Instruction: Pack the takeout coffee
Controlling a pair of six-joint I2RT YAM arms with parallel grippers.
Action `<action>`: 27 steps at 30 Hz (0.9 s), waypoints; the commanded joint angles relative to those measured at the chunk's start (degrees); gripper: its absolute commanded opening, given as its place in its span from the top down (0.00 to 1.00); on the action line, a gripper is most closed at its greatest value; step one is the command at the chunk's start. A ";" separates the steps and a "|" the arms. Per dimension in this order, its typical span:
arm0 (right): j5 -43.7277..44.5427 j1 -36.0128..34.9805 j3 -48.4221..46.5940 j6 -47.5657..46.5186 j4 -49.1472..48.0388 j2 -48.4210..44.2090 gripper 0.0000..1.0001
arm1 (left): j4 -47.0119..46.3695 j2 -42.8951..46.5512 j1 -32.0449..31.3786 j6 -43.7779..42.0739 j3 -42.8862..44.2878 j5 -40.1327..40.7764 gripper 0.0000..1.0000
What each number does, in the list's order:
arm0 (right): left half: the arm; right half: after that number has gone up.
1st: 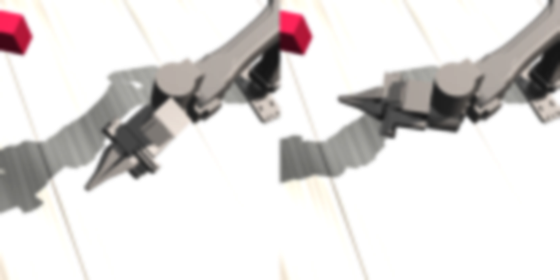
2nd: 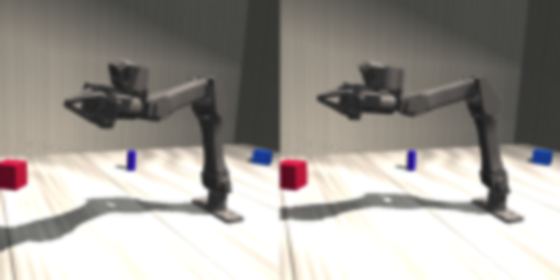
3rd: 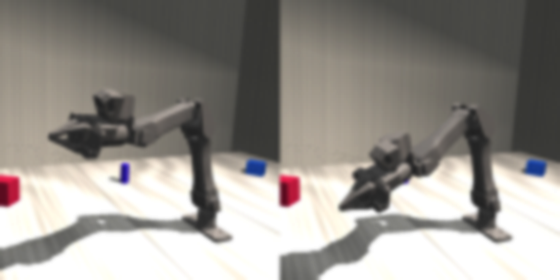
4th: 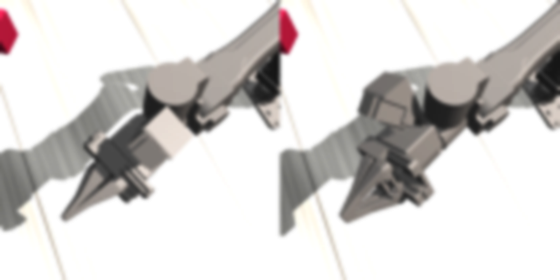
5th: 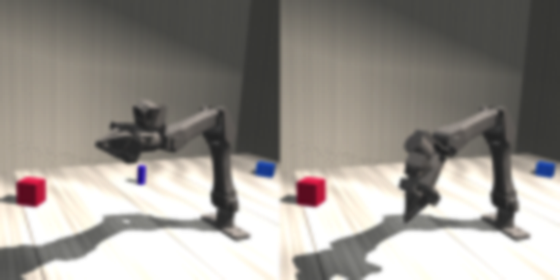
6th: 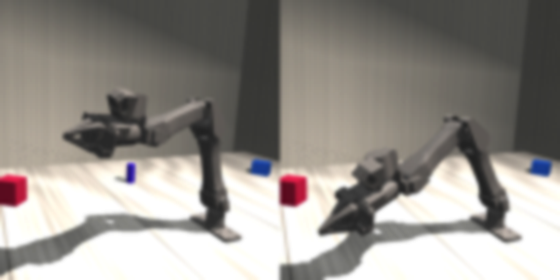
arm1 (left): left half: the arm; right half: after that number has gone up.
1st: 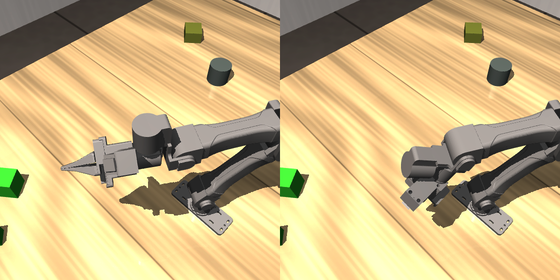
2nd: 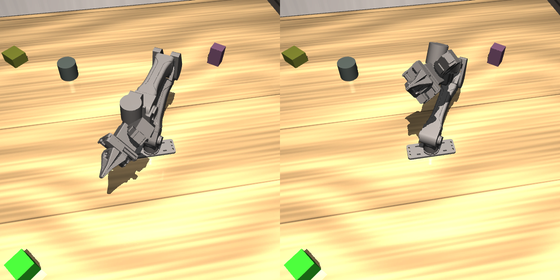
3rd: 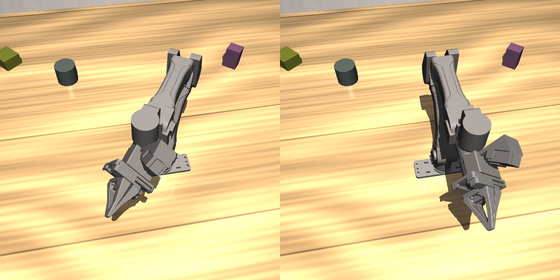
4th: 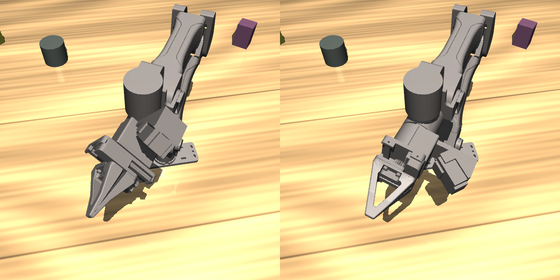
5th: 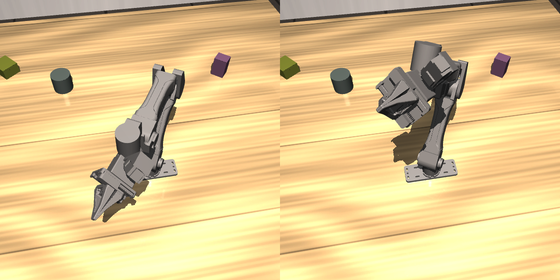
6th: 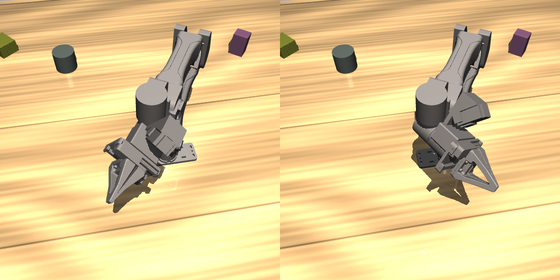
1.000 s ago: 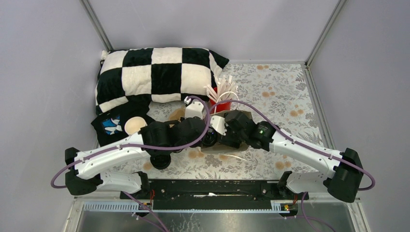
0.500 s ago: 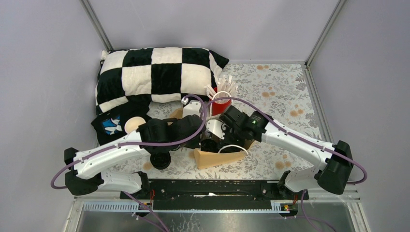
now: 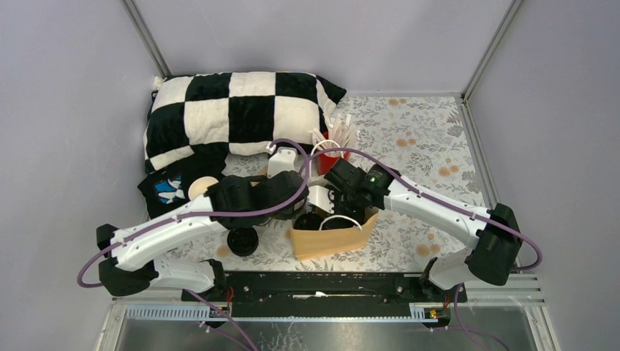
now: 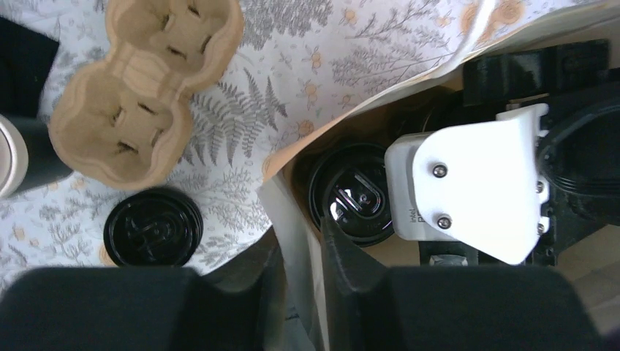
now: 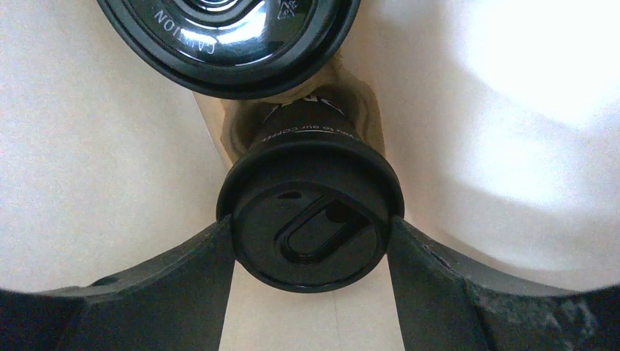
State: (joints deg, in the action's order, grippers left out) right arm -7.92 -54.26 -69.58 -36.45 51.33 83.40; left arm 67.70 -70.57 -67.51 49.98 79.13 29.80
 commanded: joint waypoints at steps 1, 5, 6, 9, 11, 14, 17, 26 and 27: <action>-4.79 -0.66 2.34 -1.01 0.49 1.16 0.69 | -6.32 7.77 0.00 -4.29 -0.90 2.51 0.67; -5.21 -0.58 3.31 -1.13 -0.50 0.73 0.68 | -11.78 14.10 0.00 -8.28 -4.62 1.24 0.48; -5.40 -0.58 3.43 -1.21 -0.80 0.76 0.68 | -12.13 15.05 0.00 -8.62 -5.21 1.24 0.45; -5.88 -0.58 3.72 -1.17 -1.28 1.25 0.69 | -12.68 17.89 0.00 -9.36 -6.77 0.99 0.37; -6.24 -0.57 3.85 -1.16 -0.90 1.90 0.69 | -13.03 19.74 -0.02 -9.84 -7.17 0.81 0.33; -6.43 -0.58 3.31 -1.27 0.30 3.35 0.69 | -13.03 23.18 -0.03 -9.62 -7.83 2.95 0.29; -5.37 -0.57 3.06 -0.97 1.61 5.17 0.69 | -10.85 25.56 -0.04 -7.86 -6.12 8.47 0.28; -4.57 -0.75 7.65 1.73 0.43 10.53 0.71 | -11.38 26.48 -0.04 -9.98 0.48 14.60 0.27; -4.70 -0.82 8.45 1.93 -0.27 10.89 0.71 | -11.34 26.62 -0.05 -10.02 0.64 14.66 0.28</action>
State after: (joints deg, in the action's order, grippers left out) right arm -8.69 -54.26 -69.21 -37.04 50.28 86.65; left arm 57.98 -44.05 -67.51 41.58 77.32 41.06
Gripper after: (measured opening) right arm 0.759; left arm 0.725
